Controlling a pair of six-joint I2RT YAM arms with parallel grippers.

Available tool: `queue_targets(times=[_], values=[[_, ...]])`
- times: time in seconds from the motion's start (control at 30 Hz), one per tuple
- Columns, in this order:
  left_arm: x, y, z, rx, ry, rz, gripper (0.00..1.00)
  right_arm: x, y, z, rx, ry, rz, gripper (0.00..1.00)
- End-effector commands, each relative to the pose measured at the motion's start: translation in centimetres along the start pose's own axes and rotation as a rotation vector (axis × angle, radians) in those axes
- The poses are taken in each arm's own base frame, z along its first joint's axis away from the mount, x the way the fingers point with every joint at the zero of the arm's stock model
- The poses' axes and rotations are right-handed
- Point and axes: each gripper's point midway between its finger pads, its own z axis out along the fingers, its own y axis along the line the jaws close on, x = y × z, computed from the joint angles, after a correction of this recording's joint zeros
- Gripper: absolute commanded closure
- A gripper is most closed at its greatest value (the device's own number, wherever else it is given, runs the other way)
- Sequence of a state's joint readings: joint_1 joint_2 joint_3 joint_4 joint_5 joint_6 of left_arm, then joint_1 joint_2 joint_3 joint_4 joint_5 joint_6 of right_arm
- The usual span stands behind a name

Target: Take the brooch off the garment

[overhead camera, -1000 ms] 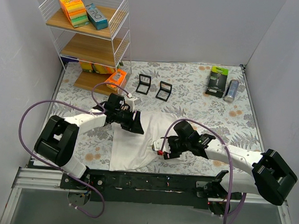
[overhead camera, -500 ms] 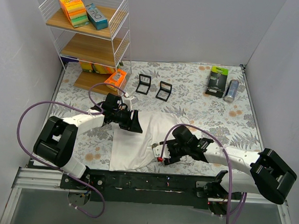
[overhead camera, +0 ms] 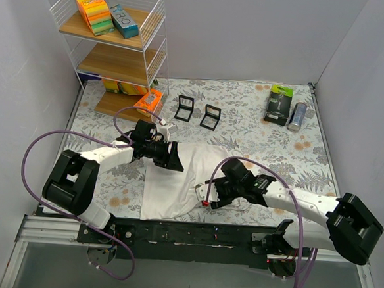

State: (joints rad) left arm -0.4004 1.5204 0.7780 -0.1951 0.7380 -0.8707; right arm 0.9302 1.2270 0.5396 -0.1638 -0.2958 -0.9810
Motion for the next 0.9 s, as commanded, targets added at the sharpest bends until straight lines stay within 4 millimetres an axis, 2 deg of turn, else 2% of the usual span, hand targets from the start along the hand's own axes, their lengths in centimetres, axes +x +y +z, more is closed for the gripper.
queue_targets(times=[0.0, 0.23, 0.47, 0.77, 0.87], values=[[-0.8, -1.7, -1.0, 0.055, -0.03, 0.046, 0.49, -1.9, -0.5, -1.6, -0.021, -0.062, -0.037, 0.44], [-0.8, -1.7, -1.1, 0.054, -0.033, 0.046, 0.49, -1.3, -0.5, -0.5, -0.021, -0.064, -0.004, 0.44], [-0.8, -1.7, -1.2, 0.048, -0.038, 0.043, 0.49, -0.5, -2.0, 0.7, 0.041, -0.03, 0.021, 0.45], [-0.8, -1.5, -1.1, 0.05, -0.032, 0.034, 0.49, -0.5, 0.7, 0.8, -0.071, -0.057, -0.022, 0.43], [-0.8, -1.4, -1.0, 0.051, -0.03, 0.033, 0.49, -0.3, 0.9, 1.0, -0.076, -0.054, -0.025, 0.43]])
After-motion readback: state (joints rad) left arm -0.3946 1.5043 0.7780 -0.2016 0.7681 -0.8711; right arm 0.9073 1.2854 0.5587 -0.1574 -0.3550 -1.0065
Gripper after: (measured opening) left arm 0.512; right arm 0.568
